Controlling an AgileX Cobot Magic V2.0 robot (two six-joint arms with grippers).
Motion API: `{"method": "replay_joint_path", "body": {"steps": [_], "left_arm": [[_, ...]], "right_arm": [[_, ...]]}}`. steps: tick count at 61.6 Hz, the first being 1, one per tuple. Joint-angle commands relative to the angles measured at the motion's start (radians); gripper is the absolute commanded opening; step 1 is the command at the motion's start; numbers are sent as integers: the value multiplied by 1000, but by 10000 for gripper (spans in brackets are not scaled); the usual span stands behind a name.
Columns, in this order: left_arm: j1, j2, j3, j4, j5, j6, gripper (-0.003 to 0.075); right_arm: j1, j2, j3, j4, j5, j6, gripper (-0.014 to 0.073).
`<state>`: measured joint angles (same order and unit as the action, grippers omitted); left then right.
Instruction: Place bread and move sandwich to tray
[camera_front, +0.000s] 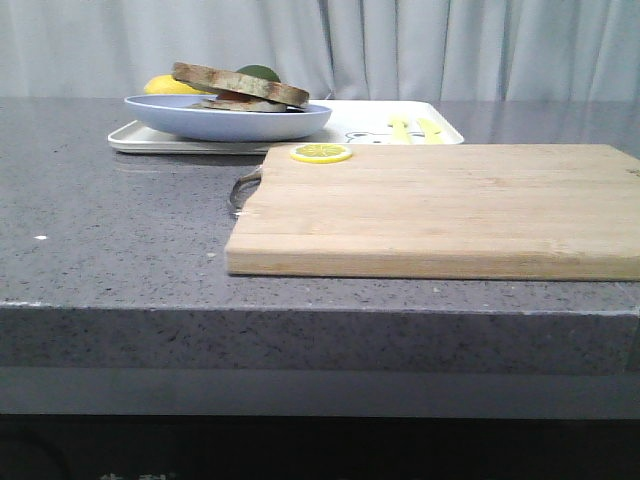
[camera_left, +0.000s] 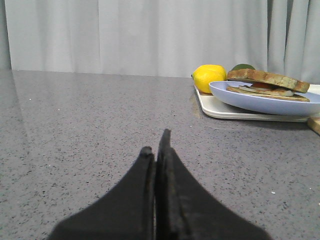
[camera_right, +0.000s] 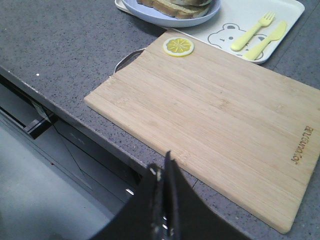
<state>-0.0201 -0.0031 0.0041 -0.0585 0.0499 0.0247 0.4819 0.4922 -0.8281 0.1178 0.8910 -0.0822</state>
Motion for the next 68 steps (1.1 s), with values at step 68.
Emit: {"method": "replay_joint_path", "body": {"steps": [68], "left_arm": [[-2, -23, 1, -3, -83, -10, -20]], "right_arm": [[-448, -521, 853, 88, -899, -17, -66]]}}
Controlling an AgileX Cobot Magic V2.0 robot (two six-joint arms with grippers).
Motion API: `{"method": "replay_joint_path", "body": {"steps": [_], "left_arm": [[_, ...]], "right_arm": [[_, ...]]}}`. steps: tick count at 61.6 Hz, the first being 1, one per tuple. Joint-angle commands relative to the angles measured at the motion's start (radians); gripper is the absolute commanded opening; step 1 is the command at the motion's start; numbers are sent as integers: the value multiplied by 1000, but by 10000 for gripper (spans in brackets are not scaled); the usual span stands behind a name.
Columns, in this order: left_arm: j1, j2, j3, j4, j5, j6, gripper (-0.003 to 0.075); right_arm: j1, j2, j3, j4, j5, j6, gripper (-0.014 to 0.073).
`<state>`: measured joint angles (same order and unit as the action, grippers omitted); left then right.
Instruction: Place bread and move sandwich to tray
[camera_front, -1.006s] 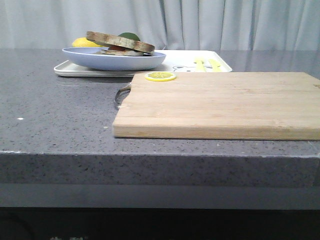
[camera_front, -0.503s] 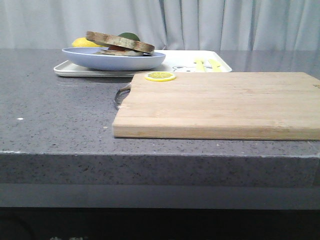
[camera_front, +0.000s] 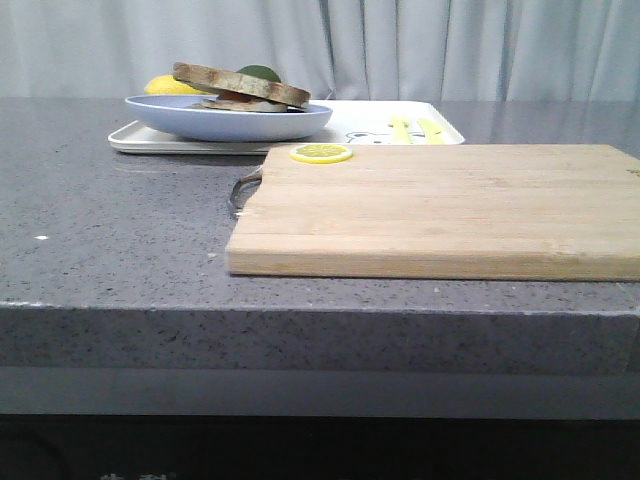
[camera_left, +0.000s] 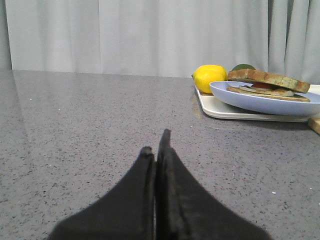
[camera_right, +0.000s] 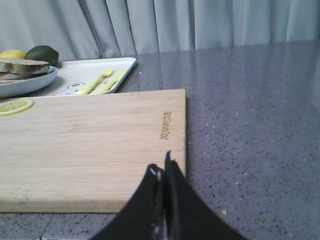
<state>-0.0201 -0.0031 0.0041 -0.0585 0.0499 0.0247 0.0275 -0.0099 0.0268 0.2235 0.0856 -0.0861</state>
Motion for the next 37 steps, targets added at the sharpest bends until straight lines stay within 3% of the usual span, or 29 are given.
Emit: {"method": "replay_joint_path", "body": {"steps": [1, 29, 37], "left_arm": [[-2, -23, 1, -3, -83, -10, -20], [-2, -23, 1, -3, -83, -10, -20], [-2, -23, 1, -3, -83, -10, -20]], "right_arm": [[7, -19, -2, -17, -94, -13, -66], [7, -18, -2, -32, -86, -10, -66], [7, -18, -2, -164, -95, 123, -66]]}}
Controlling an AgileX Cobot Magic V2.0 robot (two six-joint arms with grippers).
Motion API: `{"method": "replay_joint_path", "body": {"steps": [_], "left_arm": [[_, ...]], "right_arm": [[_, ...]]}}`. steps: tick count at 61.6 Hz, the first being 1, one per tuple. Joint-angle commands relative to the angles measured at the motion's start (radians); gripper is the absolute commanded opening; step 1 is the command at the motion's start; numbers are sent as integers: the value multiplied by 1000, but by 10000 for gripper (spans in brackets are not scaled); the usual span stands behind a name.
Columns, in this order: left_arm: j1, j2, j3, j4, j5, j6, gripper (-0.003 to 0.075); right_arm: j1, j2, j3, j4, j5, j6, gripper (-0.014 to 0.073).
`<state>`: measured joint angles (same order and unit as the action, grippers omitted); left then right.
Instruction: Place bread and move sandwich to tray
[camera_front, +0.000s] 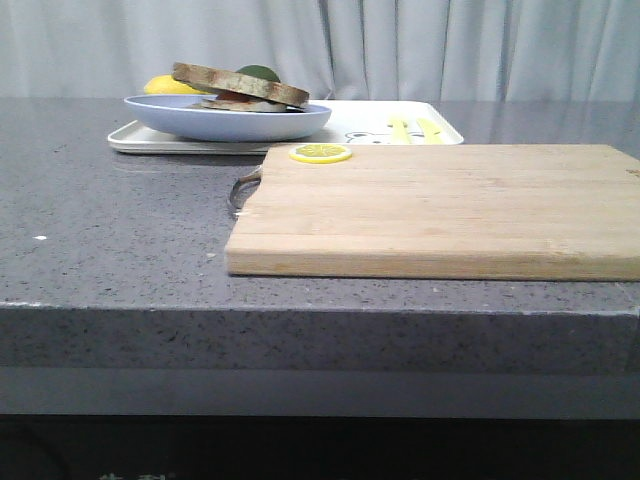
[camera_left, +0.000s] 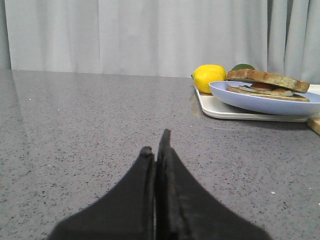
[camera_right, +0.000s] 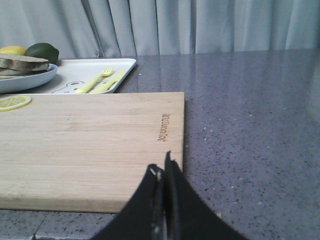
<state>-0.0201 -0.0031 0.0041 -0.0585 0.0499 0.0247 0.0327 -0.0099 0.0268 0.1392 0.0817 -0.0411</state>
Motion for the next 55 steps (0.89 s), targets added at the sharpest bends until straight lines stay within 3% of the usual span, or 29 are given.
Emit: {"method": "replay_joint_path", "body": {"steps": [1, 4, 55], "left_arm": [[-2, -23, 1, -3, -83, -10, -20], [-2, -23, 1, -3, -83, -10, -20], [-2, -23, 1, -3, -83, -10, -20]], "right_arm": [[2, -18, -2, -89, -92, 114, -66], [2, -18, -2, -127, -93, 166, -66], [2, -18, -2, -139, -118, 166, -66]]}}
